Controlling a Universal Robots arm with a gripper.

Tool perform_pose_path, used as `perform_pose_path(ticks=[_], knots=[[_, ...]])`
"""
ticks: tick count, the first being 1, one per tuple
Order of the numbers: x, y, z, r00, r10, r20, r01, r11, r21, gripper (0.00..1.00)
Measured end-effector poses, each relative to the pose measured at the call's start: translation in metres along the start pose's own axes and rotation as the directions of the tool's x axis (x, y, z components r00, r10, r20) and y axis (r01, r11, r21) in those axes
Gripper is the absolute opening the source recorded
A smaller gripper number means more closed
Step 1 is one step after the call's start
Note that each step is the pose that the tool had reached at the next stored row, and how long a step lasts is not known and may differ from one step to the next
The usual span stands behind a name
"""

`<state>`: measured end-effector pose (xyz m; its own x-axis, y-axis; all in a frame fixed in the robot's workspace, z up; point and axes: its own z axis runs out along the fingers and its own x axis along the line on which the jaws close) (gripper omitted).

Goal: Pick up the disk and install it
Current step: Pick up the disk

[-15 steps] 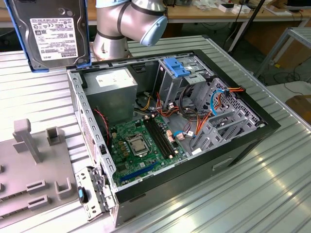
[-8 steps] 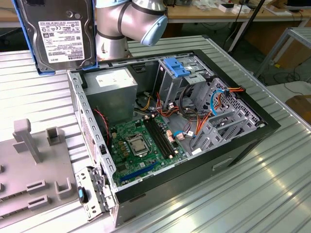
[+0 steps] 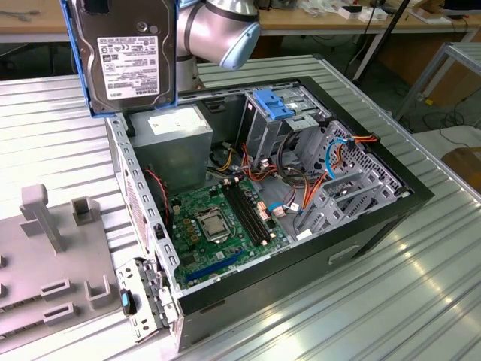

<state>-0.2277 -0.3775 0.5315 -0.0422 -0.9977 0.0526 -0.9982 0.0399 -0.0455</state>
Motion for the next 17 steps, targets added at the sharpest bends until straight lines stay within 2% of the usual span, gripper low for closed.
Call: perform_pose_path(ticks=[5,7,9,17], knots=[[0.0067,-0.0043,0.0013,1.0,0.001,-0.0098,-0.001,1.0,0.0002,0.37],[0.0079,-0.0068,0.0021,0.9999,0.002,-0.0112,-0.002,1.0,0.0004,0.37],[0.0083,-0.0131,0.0033,0.9999,0.003,-0.0156,-0.002,1.0,0.0006,0.37],[0.007,-0.0436,0.0067,0.9991,0.003,-0.0433,-0.003,1.0,0.0017,0.37]])
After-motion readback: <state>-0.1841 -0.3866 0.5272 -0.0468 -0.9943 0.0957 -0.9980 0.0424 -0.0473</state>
